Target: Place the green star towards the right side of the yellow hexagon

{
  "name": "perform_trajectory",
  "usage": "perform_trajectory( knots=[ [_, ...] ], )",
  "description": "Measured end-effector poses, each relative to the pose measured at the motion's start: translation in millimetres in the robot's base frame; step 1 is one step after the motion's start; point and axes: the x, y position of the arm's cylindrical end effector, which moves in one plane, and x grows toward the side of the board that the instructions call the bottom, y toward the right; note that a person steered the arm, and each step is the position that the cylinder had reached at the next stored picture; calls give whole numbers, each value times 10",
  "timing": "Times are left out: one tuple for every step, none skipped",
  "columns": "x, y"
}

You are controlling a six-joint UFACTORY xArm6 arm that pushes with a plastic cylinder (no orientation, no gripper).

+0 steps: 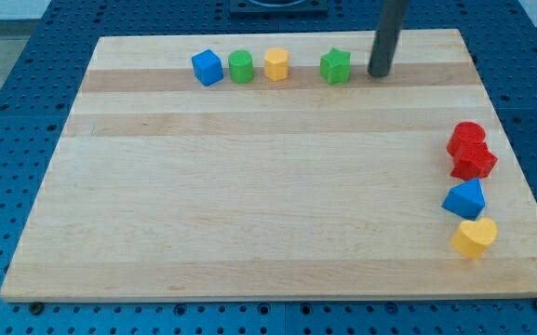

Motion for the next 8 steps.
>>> perform_trajectory(
  knots=[
    [0,-3],
    [0,-97],
    [0,-213],
    [0,-259],
    [0,-318],
    [0,-385],
    [0,-504],
    [0,-662]
  ],
)
